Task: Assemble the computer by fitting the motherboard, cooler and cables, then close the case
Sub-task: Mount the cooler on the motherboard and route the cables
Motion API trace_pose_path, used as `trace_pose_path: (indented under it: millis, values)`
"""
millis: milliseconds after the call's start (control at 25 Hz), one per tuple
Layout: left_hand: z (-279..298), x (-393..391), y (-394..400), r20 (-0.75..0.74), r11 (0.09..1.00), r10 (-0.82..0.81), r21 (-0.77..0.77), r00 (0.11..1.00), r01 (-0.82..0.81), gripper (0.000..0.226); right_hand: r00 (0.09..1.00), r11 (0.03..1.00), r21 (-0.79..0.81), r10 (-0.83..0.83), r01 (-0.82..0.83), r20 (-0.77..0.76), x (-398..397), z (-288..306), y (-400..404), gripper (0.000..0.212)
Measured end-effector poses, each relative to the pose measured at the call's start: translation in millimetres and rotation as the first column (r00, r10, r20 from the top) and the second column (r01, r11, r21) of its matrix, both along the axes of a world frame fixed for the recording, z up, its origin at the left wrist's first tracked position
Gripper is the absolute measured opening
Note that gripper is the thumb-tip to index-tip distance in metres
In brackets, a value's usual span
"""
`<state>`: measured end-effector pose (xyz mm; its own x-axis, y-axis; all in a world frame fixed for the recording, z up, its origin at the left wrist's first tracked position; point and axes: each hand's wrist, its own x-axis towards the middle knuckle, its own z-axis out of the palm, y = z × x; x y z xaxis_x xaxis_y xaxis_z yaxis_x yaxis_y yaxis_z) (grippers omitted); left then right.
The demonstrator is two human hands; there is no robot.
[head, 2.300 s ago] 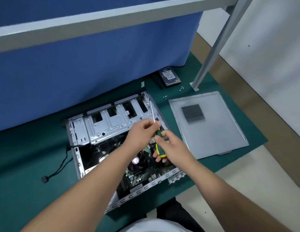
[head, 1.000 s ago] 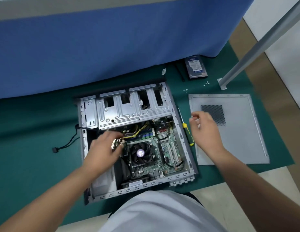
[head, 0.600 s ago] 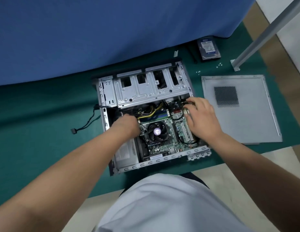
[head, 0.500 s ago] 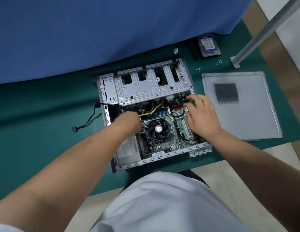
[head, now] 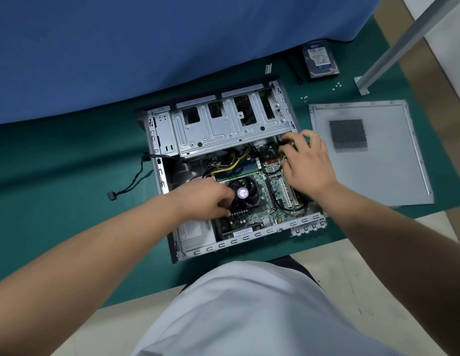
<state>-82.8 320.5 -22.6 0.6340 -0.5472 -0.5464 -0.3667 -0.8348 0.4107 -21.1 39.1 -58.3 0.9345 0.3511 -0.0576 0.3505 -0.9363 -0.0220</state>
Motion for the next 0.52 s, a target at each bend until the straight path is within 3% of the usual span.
trace_pose_path:
  millis: [200,520]
  values:
    - [0.2,-22.0,2.8,0.083,1.000,0.010,0.008,0.997,-0.011,0.021,1.000,1.000,0.025,-0.018,0.017,0.010,-1.8,0.1,-0.4,0.031]
    - [6.2,-52.8,7.0,-0.026,0.970,0.226,-0.083,0.974,-0.227,0.009,0.999,0.999,0.031,-0.030,0.030,0.018,-2.0,-0.5,0.2,0.032]
